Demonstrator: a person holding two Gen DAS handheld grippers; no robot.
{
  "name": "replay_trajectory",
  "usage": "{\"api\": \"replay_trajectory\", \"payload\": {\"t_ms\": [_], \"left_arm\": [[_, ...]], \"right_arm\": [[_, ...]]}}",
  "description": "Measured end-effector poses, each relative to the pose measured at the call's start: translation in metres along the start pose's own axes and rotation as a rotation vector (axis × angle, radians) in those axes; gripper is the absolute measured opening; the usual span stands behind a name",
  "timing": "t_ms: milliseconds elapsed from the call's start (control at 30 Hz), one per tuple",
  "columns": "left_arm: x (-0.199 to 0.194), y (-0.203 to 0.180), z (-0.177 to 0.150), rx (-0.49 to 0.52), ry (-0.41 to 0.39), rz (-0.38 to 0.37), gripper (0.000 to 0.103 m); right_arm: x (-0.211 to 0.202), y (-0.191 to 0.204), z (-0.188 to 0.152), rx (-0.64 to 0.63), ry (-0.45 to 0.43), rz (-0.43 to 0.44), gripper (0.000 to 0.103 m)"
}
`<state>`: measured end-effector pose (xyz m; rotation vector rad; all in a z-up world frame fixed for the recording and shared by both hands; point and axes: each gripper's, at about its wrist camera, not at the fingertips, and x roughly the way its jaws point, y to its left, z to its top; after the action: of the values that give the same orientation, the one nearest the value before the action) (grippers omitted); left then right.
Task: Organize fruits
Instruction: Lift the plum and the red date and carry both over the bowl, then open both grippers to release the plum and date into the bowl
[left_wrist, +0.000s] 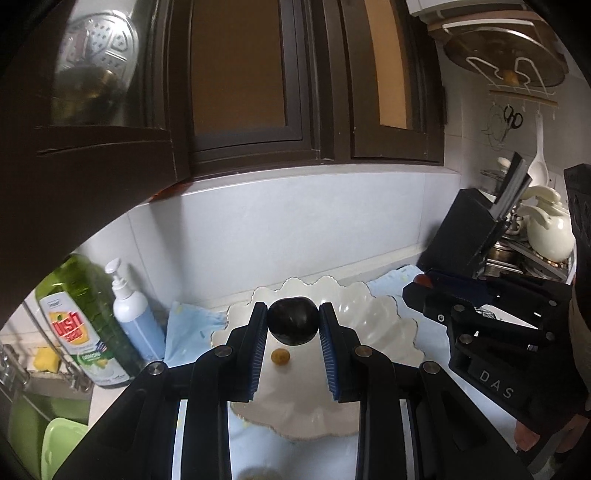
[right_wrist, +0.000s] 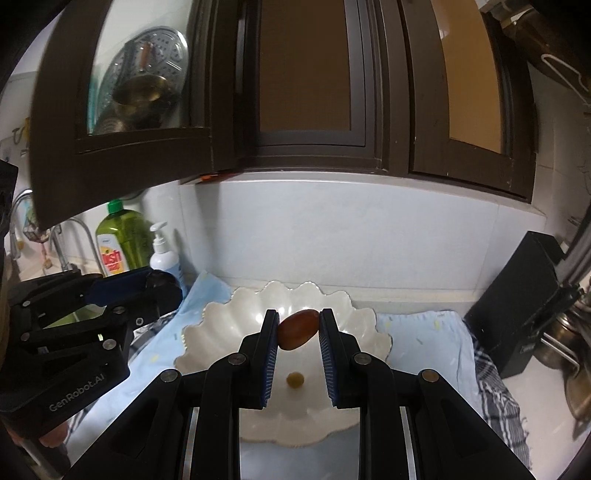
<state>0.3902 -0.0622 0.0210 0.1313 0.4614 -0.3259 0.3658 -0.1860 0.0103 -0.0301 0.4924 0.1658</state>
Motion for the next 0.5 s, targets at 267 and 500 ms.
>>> {"api": "replay_trajectory", "payload": {"t_ms": [267, 500], "left_arm": [[0.045, 0.005, 0.013, -0.005, 0.034, 0.001, 0.028], [0.089, 0.01, 0.02, -0.021, 0.096, -0.025, 0.028]], "right_arm": [[0.049, -0.016, 0.011, -0.007, 0.069, -0.008, 0.023], [0.09, -0.026, 0.011, -0.026, 0.142, -0.016, 0.023]]}}
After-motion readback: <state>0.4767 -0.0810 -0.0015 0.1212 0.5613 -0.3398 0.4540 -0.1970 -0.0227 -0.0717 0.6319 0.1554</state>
